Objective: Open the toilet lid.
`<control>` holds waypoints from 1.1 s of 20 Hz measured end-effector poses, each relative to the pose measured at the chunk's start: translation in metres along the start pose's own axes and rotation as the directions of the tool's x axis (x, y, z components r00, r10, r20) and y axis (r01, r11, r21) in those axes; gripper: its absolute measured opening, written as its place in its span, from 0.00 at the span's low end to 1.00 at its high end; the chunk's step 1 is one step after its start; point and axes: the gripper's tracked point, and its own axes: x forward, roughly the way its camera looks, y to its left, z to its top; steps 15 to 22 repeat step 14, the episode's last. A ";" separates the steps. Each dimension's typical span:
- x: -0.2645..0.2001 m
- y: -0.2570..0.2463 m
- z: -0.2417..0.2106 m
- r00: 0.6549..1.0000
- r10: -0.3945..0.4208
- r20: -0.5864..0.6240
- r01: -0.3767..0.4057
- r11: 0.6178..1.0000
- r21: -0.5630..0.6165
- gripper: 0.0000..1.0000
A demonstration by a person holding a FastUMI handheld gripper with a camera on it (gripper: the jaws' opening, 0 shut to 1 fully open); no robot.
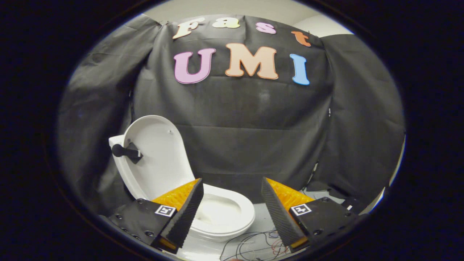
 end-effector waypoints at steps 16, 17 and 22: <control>0.004 -0.034 -0.021 0.998 -0.059 -0.038 0.060 0.998 0.030 0.99; 0.004 -0.034 -0.021 0.998 -0.059 -0.038 0.060 0.998 0.030 0.99; 0.004 -0.034 -0.021 0.998 -0.059 -0.038 0.060 0.998 0.030 0.99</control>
